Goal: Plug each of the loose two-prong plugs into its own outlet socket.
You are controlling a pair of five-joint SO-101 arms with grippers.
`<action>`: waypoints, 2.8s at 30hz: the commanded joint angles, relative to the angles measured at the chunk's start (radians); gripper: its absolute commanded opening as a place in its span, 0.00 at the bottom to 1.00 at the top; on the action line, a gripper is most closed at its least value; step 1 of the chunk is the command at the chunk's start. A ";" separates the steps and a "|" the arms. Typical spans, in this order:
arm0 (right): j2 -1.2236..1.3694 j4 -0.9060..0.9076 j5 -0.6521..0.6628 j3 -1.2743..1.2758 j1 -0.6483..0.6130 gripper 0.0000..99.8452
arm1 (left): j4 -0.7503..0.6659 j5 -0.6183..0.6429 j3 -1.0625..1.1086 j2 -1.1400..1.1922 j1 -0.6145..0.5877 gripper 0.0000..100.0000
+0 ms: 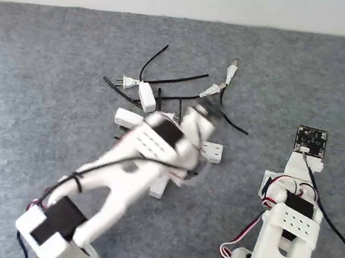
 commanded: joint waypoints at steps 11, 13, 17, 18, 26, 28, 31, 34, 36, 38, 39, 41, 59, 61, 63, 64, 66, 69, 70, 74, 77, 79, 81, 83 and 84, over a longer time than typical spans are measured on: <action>0.004 -0.013 0.009 -0.011 -0.008 0.01 | -0.130 0.110 0.193 -0.017 -0.032 0.01; 0.004 -0.013 0.009 -0.011 -0.008 0.01 | -0.126 0.107 0.191 -0.018 -0.071 0.01; 0.004 -0.013 0.009 -0.011 -0.008 0.01 | -0.130 0.107 0.191 -0.015 -0.170 0.01; 0.004 -0.013 0.009 -0.011 -0.008 0.01 | -0.130 0.106 0.193 -0.017 -0.193 0.01; 0.004 -0.019 0.009 -0.002 -0.012 0.01 | -0.127 0.041 0.197 -0.018 -0.273 0.01; 0.004 -0.019 0.009 -0.002 -0.012 0.01 | -0.126 0.041 0.194 -0.018 -0.269 0.01; 0.004 -0.019 0.009 -0.002 -0.012 0.01 | -0.132 0.040 0.188 -0.018 -0.267 0.01; 0.004 -0.019 0.009 -0.002 -0.012 0.01 | -0.123 0.034 0.153 -0.018 -0.269 0.01; 0.004 -0.019 0.009 -0.002 -0.012 0.01 | -0.121 -0.023 0.120 -0.018 -0.273 0.01; 0.004 -0.019 0.009 -0.002 -0.012 0.01 | -0.100 -0.092 0.082 -0.018 -0.273 0.01; 0.004 -0.019 0.009 -0.002 -0.012 0.01 | -0.083 -0.112 0.059 -0.018 -0.273 0.01; 0.004 -0.019 0.009 -0.002 -0.012 0.01 | -0.038 -0.115 0.008 -0.018 -0.269 0.01; 0.002 -0.019 0.009 -0.002 -0.012 0.01 | -0.066 -0.318 0.061 -0.152 -0.345 0.02; 0.002 -0.019 0.009 -0.002 -0.012 0.01 | -0.153 -0.287 0.156 -0.226 -0.338 0.02; 0.002 -0.019 0.009 -0.002 -0.012 0.01 | -0.222 -0.279 0.254 -0.292 -0.333 0.05; 0.002 -0.019 0.009 -0.002 -0.012 0.01 | -0.252 -0.279 0.302 -0.322 -0.331 0.07; 0.002 -0.019 0.009 -0.002 -0.012 0.01 | -0.298 -0.279 0.390 -0.362 -0.334 0.12; 0.002 -0.019 0.009 -0.002 -0.013 0.01 | -0.345 -0.281 0.486 -0.376 -0.327 0.18; 0.002 -0.019 0.009 -0.002 -0.013 0.01 | -0.351 -0.281 0.506 -0.376 -0.327 0.19; 0.002 -0.019 0.009 0.000 -0.013 0.01 | -0.348 -0.281 0.538 -0.385 -0.327 0.20; 0.002 -0.019 0.009 0.000 -0.013 0.01 | -0.311 -0.284 0.530 -0.385 -0.325 0.20; 0.002 -0.019 0.009 0.000 -0.013 0.01 | -0.313 -0.285 0.529 -0.385 -0.325 0.20; 0.002 -0.019 0.009 0.000 -0.013 0.01 | -0.315 -0.285 0.530 -0.377 -0.324 0.20; 0.002 -0.019 0.009 0.000 -0.012 0.01 | -0.315 -0.287 0.535 -0.381 -0.301 0.20; 0.002 -0.019 0.009 0.000 -0.012 0.01 | -0.311 -0.287 0.538 -0.384 -0.282 0.20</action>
